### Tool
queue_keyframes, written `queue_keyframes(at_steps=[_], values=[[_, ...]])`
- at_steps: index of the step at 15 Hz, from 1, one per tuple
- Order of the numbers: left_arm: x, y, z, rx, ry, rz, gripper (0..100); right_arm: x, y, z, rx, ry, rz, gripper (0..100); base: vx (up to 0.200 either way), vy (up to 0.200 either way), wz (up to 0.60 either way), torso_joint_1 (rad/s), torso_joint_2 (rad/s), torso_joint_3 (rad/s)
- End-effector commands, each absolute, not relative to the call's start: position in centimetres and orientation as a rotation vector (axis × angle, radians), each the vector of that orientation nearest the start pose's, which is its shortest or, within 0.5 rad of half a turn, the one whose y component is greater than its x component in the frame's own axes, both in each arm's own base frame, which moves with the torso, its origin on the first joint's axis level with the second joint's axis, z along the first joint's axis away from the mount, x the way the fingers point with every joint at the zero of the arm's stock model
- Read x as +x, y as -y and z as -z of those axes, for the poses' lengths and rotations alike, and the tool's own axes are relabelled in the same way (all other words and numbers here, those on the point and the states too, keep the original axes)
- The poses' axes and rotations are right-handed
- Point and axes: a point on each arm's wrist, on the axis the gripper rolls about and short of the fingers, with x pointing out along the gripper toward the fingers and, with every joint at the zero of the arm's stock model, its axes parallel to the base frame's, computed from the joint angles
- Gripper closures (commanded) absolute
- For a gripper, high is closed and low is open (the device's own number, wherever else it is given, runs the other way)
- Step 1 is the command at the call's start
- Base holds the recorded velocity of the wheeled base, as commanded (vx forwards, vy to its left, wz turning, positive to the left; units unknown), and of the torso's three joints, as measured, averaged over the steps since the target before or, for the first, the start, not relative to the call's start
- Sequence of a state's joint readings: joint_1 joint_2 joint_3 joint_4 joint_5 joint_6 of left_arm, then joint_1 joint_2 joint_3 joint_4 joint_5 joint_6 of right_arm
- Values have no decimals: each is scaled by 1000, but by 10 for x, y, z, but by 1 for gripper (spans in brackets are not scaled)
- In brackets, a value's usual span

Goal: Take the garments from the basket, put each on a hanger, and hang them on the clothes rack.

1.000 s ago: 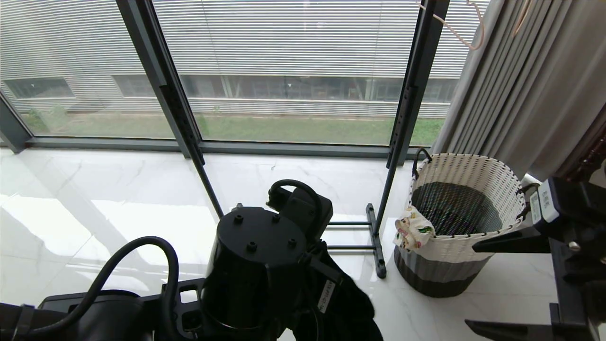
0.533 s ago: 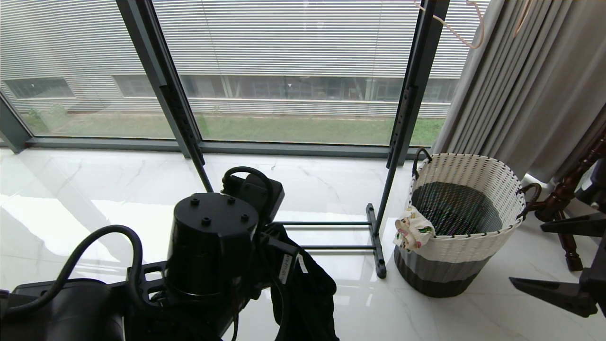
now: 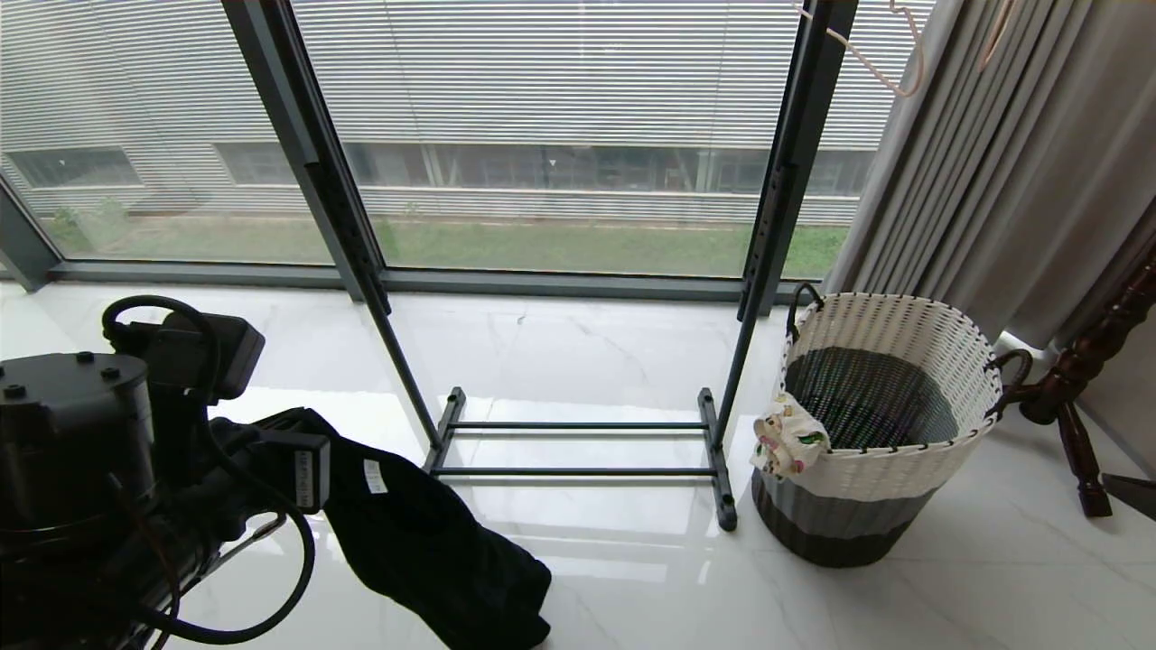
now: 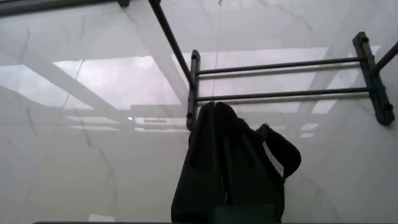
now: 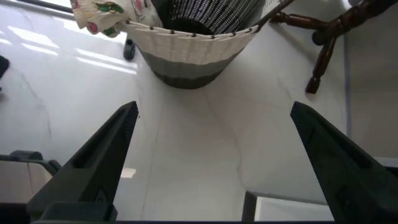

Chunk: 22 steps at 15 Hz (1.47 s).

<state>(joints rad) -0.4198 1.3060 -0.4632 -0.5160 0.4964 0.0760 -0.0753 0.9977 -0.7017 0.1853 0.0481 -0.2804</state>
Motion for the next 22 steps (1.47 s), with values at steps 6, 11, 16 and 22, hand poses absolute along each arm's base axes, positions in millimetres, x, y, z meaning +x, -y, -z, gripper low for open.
queue_keyframes(at_steps=[6, 11, 16, 22], values=[[166, 51, -173, 238, -304, -123, 100, 134, 10, -234, -276, -440, -29, 0, 0, 0, 0, 11, -56, -36], [166, 51, -173, 240, -305, -120, 100, 138, 10, -238, -276, -435, -29, 0, 0, 0, 0, 114, -381, -284], [163, 50, -175, 234, -291, -119, 100, 142, 11, -241, -278, -408, -27, 0, 0, 0, 0, 165, -483, -291], [161, 49, -178, 231, -277, -119, 100, 143, 11, -242, -278, -401, -29, 0, 0, 0, 0, 198, -479, -282]])
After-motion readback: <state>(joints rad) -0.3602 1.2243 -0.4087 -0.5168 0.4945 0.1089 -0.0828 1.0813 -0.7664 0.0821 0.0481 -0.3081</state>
